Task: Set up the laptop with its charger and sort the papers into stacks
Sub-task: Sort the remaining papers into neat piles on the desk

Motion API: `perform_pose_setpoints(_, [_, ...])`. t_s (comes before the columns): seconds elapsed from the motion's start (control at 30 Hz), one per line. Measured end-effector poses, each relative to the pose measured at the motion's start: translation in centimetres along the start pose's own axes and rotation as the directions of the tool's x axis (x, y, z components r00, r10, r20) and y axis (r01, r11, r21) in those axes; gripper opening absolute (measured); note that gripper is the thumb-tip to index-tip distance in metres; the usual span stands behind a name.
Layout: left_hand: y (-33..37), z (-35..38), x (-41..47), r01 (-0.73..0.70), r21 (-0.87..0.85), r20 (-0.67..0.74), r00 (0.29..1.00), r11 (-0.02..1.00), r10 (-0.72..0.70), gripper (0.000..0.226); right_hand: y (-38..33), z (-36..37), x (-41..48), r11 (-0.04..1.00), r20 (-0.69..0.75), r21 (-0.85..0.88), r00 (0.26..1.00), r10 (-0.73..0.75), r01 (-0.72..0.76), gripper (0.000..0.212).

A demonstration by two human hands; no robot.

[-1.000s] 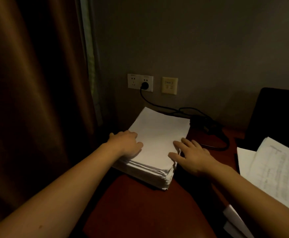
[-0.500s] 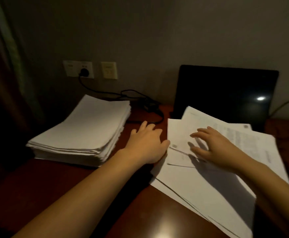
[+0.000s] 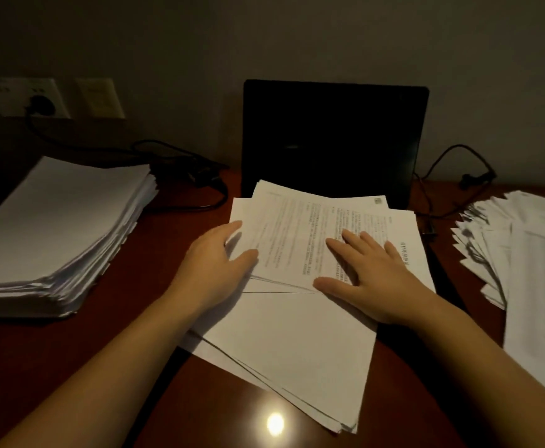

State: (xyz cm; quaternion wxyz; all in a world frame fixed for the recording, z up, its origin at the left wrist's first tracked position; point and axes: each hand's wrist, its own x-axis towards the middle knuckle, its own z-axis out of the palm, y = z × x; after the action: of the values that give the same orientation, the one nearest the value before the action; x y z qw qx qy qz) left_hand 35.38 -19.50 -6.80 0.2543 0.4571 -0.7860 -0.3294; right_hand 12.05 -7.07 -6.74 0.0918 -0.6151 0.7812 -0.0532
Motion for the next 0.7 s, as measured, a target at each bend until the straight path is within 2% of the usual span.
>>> perform_pose_setpoints(0.1, [0.1, -0.6, 0.4, 0.025, -0.171, -0.125, 0.991, 0.985, -0.047, 0.06, -0.4, 0.0, 0.0, 1.0, -0.014, 0.0, 1.0, -0.001, 0.001, 0.094])
perform_pose_setpoints(0.17, [0.3, -0.8, 0.8, 0.018, -0.267, -0.192, 0.979, 0.964, -0.071, 0.069, -0.6, 0.0, 0.0, 1.0, -0.027, 0.005, 1.0, 0.002, -0.002, 0.092])
perform_pose_setpoints(0.27, [0.8, -0.8, 1.1, 0.067, -0.444, -0.142, 0.979, 0.894, -0.145, 0.084, -0.8, 0.0, 0.1, 1.0, -0.038, 0.029, 0.999, -0.01, 0.012, 0.09])
perform_pose_setpoints(0.33, [1.0, -0.5, 1.2, 0.147, -0.341, -0.083, 0.979, 0.928, -0.186, 0.087, -1.0, -0.1, 0.1, 0.998, -0.059, 0.051, 0.998, -0.027, 0.03, 0.085])
perform_pose_setpoints(0.4, [0.9, -0.2, 1.5, 0.165, -0.192, -0.081, 0.98, 0.967, -0.183, 0.083, -1.1, -0.1, 0.1, 0.995, -0.087, 0.085, 0.995, -0.039, 0.046, 0.075])
perform_pose_setpoints(0.47, [1.0, -0.1, 1.4, 0.124, -0.226, -0.079, 0.986, 0.966, -0.145, 0.076, -1.1, -0.1, 0.2, 0.988, -0.129, 0.135, 0.99, -0.054, 0.071, 0.064])
perform_pose_setpoints(0.57, [0.7, -0.3, 1.6, 0.06, -0.365, -0.096, 0.99, 0.929, -0.101, 0.078, -1.0, 0.0, 0.3, 0.954, -0.253, 0.282, 0.967, -0.032, 0.105, 0.039])
perform_pose_setpoints(0.63, [0.5, -0.6, 1.6, 0.05, -0.447, -0.083, 0.992, 0.893, -0.097, 0.067, -0.9, 0.0, 0.4, 0.882, -0.339, 0.462, 0.938, 0.078, 0.093, 0.025])
perform_pose_setpoints(0.7, [0.6, -0.5, 1.7, 0.037, -0.444, -0.042, 0.997, 0.895, -0.062, 0.035, -0.3, 0.0, 0.5, 0.817, -0.398, 0.575, 0.891, 0.219, 0.056, 0.024])
